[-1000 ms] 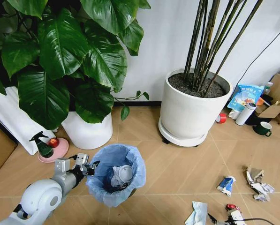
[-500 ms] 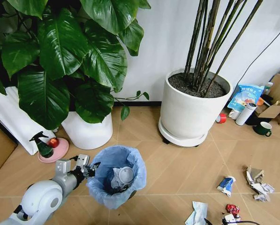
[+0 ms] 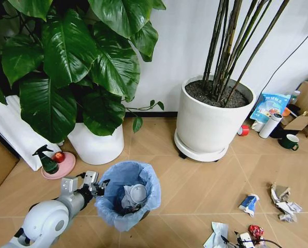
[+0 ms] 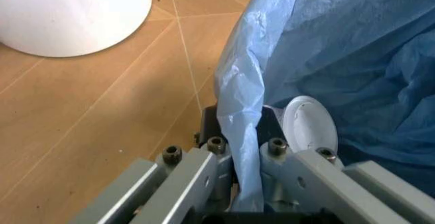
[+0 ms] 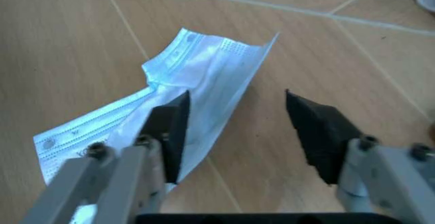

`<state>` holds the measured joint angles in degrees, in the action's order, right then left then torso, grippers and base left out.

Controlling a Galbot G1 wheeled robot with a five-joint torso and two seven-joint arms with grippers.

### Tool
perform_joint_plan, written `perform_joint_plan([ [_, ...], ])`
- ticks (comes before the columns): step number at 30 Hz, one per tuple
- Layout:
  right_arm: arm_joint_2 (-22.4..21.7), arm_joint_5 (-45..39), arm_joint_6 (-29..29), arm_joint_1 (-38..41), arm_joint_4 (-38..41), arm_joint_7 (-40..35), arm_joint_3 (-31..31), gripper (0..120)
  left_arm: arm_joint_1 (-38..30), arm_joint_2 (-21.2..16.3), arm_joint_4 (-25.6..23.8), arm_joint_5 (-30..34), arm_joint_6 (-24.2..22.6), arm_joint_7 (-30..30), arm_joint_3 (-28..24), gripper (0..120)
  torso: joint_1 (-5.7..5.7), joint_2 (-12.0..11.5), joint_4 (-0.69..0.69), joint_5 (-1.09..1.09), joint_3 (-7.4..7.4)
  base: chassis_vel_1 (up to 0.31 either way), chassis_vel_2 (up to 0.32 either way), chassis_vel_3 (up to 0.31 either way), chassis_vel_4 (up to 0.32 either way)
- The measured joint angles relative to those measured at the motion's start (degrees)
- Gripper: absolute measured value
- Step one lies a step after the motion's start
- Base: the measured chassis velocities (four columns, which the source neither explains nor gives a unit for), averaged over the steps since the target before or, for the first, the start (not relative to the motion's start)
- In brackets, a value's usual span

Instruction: Pick up the trash bin and place the garbage on the floor into it.

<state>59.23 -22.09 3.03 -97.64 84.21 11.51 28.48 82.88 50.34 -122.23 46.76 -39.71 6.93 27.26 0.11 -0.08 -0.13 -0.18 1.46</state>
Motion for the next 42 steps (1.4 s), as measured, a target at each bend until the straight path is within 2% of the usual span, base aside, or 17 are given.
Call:
perform_joint_plan([
  [3,0.1,-0.6,0.6,0.6,-0.5,-0.1,-0.7,34,0.3,-0.5,-0.3,0.1,0.0,0.0,0.4,0,0.00,0.0,0.00,0.00,0.00,0.000,0.000,0.000,0.000],
  [4,0.1,-0.6,0.6,0.6,-0.5,-0.1,-0.7,34,0.3,-0.5,-0.3,0.1,0.0,0.0,0.4,0,0.00,0.0,0.00,0.00,0.00,0.000,0.000,0.000,0.000],
  [7,0.5,-1.0,0.8,1.4,-1.1,-0.2,-1.3,20,0.7,-0.7,-0.6,0.1,0.0,0.0,0.8,0,0.00,0.0,0.00,0.00,0.00,0.000,0.000,0.000,0.000],
  [8,0.5,-1.0,0.8,1.4,-1.1,-0.2,-1.3,20,0.7,-0.7,-0.6,0.1,0.0,0.0,0.8,0,0.00,0.0,0.00,0.00,0.00,0.000,0.000,0.000,0.000],
  [11,0.6,-1.2,0.9,1.5,-1.2,-0.3,-1.5,7,0.8,-0.7,-0.7,0.2,0.0,0.0,0.9,0,0.00,0.0,0.00,0.00,0.00,0.000,0.000,0.000,0.000],
  [14,0.7,-1.4,1.0,1.6,-1.2,-0.4,-1.5,0,0.7,-0.7,-0.7,0.2,0.0,0.0,1.0,0,0.00,0.0,0.00,0.00,0.00,0.000,0.000,0.000,0.000],
  [28,1.6,-2.1,0.3,2.2,0.4,-1.5,-0.6,0,0.8,-0.5,-0.7,0.2,-0.1,0.1,0.9,0,0.00,0.0,0.00,0.00,0.00,0.000,0.000,0.000,0.000],
  [36,-0.6,-2.4,-2.0,3.7,8.3,-2.2,2.4,0,0.9,-0.5,-0.7,0.1,0.0,0.1,0.9,0,0.00,0.0,0.00,0.01,0.00,0.000,0.000,0.000,0.000],
  [42,-3.0,-6.3,-0.1,7.1,18.5,-4.0,6.6,0,1.0,-0.1,-0.3,0.0,0.0,0.1,0.7,0,0.00,0.0,0.00,0.00,0.00,0.000,0.000,0.000,0.000],
])
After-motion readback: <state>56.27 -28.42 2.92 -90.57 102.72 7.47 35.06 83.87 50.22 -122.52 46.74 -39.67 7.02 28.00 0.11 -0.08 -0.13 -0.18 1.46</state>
